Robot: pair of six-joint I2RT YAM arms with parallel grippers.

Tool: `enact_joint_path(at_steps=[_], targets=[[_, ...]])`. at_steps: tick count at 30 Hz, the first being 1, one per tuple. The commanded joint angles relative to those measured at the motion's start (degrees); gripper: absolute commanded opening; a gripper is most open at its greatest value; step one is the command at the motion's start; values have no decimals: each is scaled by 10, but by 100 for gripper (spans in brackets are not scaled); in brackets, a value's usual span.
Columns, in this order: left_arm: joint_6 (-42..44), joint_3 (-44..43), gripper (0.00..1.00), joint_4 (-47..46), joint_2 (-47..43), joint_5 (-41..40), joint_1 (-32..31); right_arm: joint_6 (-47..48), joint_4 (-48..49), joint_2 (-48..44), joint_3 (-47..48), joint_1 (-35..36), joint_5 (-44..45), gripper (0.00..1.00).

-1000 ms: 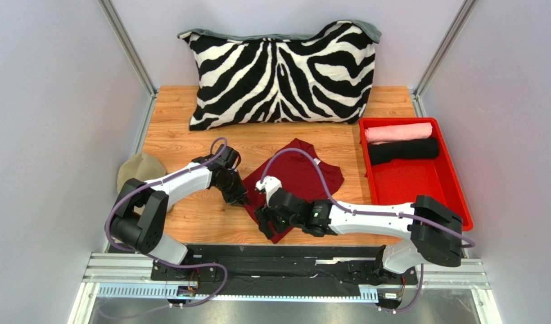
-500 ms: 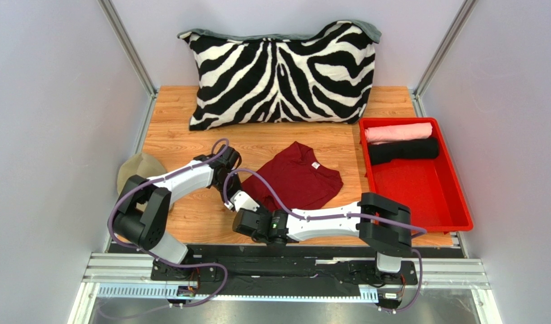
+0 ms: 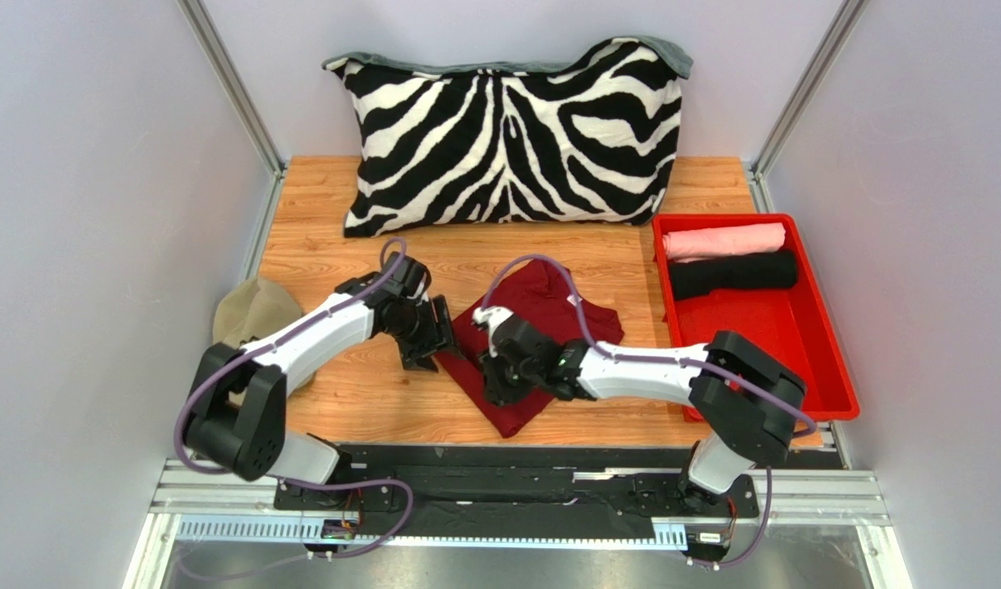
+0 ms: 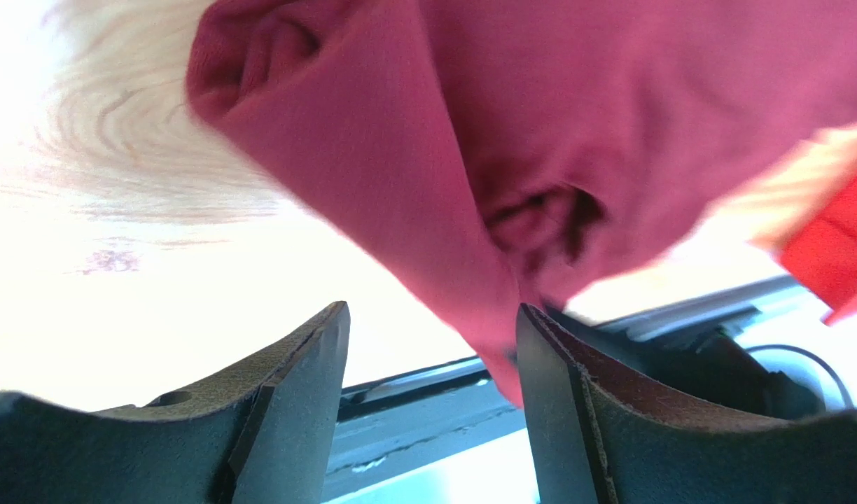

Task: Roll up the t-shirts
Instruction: Roll the T-shirt to the center of the board.

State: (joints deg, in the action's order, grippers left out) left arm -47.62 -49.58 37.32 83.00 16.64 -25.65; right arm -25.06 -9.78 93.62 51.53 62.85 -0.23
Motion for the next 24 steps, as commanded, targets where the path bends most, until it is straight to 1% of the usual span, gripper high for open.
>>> enact_joint_path(at_steps=[1, 2, 4, 7, 8, 10, 11, 14, 16, 18, 21, 23, 24], targets=[[19, -3, 68, -49, -73, 20, 5, -89, 135, -18, -58, -88, -197, 27], [17, 6, 68, -76, -81, 29, 5, -99, 165, -14, -77, -100, -215, 27], [7, 38, 67, -103, -99, 38, 5, -130, 192, 2, -88, -132, -264, 27], [-15, 89, 67, -175, -108, 60, 5, -160, 254, 29, -107, -163, -311, 27], [-21, 102, 67, -216, -107, 71, 5, -176, 265, 35, -110, -170, -320, 27], [-41, 134, 68, -253, -101, 73, 4, -185, 281, 51, -117, -181, -336, 27], [-47, 145, 69, -291, -97, 73, 4, -190, 285, 56, -117, -184, -340, 27], [-64, 172, 72, -344, -74, 67, 3, -202, 298, 67, -121, -190, -348, 28], [-75, 183, 73, -363, -59, 57, 2, -208, 307, 73, -123, -194, -356, 28], [-86, 195, 74, -402, -49, 47, 2, -212, 309, 74, -124, -194, -359, 28], [-99, 200, 74, -423, -31, 24, -5, -214, 307, 70, -128, -196, -359, 29], [-106, 201, 72, -416, -23, -1, -11, -216, 305, 68, -129, -197, -359, 29], [-114, 202, 68, -413, -22, -10, -12, -216, 304, 64, -130, -198, -359, 29]])
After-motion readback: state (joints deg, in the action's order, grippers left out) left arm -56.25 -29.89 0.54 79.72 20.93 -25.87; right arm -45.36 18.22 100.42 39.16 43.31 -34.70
